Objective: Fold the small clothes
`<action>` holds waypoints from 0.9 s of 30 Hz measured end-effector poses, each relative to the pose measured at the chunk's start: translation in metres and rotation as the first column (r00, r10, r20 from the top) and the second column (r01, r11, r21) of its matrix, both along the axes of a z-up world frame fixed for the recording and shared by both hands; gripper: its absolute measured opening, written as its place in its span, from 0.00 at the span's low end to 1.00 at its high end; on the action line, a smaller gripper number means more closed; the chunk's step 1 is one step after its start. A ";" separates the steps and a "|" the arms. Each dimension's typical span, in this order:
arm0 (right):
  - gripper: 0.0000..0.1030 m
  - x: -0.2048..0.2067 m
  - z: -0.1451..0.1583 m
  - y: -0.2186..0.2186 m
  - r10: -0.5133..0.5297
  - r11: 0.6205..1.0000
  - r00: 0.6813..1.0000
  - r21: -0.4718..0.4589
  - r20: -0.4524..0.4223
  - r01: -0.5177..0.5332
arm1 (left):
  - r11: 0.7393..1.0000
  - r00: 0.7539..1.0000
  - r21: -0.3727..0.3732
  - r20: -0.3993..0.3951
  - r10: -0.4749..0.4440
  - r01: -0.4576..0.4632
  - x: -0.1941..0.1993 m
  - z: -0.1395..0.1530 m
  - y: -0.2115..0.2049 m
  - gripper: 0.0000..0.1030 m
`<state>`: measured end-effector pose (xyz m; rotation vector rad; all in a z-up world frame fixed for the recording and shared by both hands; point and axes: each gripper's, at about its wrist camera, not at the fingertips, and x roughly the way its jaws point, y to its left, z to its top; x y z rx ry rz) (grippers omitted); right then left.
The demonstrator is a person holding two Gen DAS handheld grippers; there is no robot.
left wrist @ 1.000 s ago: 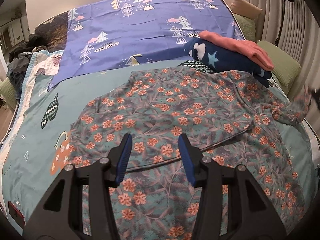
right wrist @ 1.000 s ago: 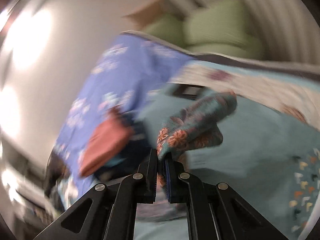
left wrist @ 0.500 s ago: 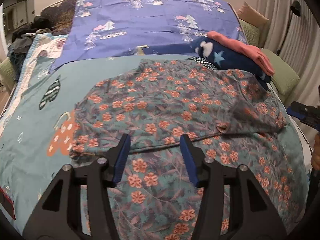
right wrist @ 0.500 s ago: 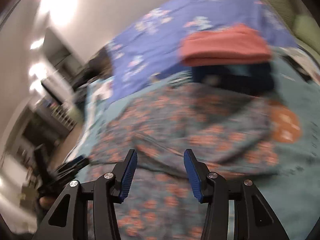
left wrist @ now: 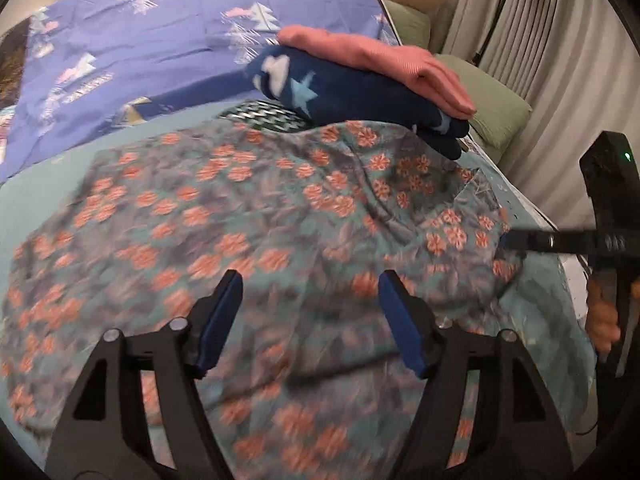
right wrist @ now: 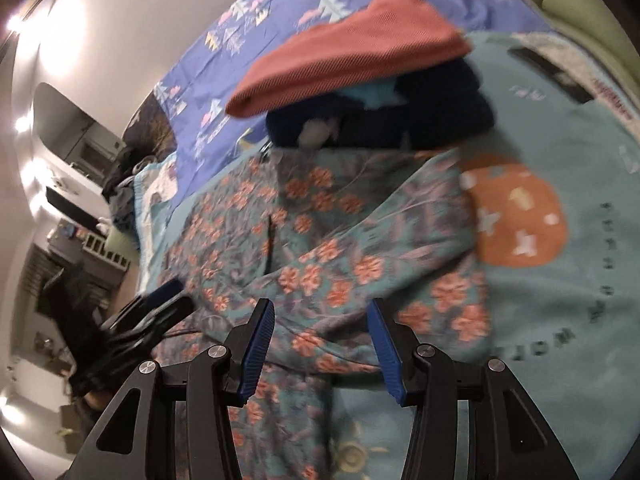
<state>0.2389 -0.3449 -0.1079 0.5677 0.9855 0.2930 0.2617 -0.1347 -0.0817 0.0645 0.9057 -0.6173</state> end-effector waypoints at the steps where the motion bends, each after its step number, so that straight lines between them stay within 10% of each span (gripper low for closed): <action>1: 0.48 -0.002 -0.003 0.005 0.024 1.000 1.000 0.018 -0.014 -0.024 | 0.999 0.999 -0.042 -0.042 -0.031 0.029 0.003 -0.002 -0.004 0.35; 2: 0.48 -0.005 -0.007 0.010 0.064 0.997 0.998 0.042 -0.029 -0.063 | 0.996 0.995 -0.076 -0.078 -0.057 0.051 0.002 -0.003 -0.004 0.15; 6: 0.48 -0.039 -0.007 0.028 0.230 0.973 0.973 -0.013 -0.019 -0.230 | 0.935 0.959 -0.242 -0.053 -0.279 0.259 -0.046 0.014 0.004 0.15; 11: 0.48 -0.074 -0.005 0.033 0.296 0.952 0.955 -0.078 -0.020 -0.296 | 0.903 0.913 -0.135 0.053 -0.404 0.407 -0.121 0.021 0.027 0.23; 18: 0.49 -0.071 0.010 0.020 0.161 0.985 0.985 -0.065 0.056 -0.157 | 0.972 0.973 -0.063 -0.011 -0.229 0.228 -0.114 0.003 0.056 0.58; 23: 0.49 -0.063 0.007 0.020 0.089 0.994 0.996 -0.070 0.029 -0.087 | 0.974 0.962 -0.226 -0.264 -0.076 0.015 -0.058 -0.026 0.058 0.58; 26: 0.49 -0.066 0.004 0.014 0.042 0.994 0.999 -0.104 0.022 -0.039 | 0.969 0.962 -0.245 -0.271 -0.041 -0.028 -0.045 -0.034 0.045 0.57; 27: 0.49 -0.069 0.004 0.009 0.024 0.994 0.999 -0.110 0.021 -0.021 | 0.969 0.965 -0.245 -0.258 -0.039 -0.026 -0.043 -0.032 0.038 0.39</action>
